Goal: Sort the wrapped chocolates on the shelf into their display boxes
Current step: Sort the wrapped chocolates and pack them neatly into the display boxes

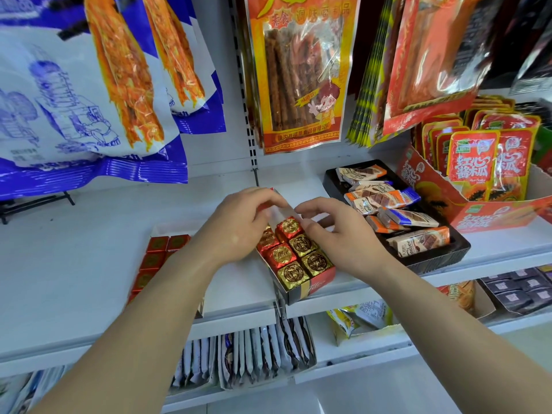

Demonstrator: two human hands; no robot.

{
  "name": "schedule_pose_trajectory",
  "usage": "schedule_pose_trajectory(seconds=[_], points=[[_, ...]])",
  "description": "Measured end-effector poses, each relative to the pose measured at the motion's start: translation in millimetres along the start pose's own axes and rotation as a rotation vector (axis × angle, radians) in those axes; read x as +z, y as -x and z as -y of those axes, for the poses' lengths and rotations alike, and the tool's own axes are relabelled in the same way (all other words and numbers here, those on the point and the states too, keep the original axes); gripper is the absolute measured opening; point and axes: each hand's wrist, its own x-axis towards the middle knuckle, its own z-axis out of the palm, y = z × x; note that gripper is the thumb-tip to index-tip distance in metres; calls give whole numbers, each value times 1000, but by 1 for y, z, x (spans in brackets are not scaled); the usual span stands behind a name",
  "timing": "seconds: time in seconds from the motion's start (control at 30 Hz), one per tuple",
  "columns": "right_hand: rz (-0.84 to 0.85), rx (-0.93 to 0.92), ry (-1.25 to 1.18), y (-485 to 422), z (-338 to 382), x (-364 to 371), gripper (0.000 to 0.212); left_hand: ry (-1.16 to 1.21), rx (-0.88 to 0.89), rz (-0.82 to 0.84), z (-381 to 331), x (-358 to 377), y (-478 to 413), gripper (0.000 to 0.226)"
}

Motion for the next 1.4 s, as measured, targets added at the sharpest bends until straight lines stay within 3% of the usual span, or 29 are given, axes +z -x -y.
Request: schedule_pose_trajectory(seconds=[0.13,0.27,0.47,0.6,1.2,1.4], points=[[116,-27,55,0,1,2,28,-217,-28,-49,8,-5,4,21],[238,9,124,-4,-3,4,39,-223,-32,49,12,-8,10,20],[278,-5,239,-12,0,3,26,-255,-83,132,9,-9,14,32],[333,-21,343,-16,2,5,31,-193,-113,123,9,-6,13,34],[375,-21,374,-24,3,10,24,-113,-130,39,16,0,19,35],[204,-47,207,-12,4,0,26,-126,-16,-36,20,2,28,40]])
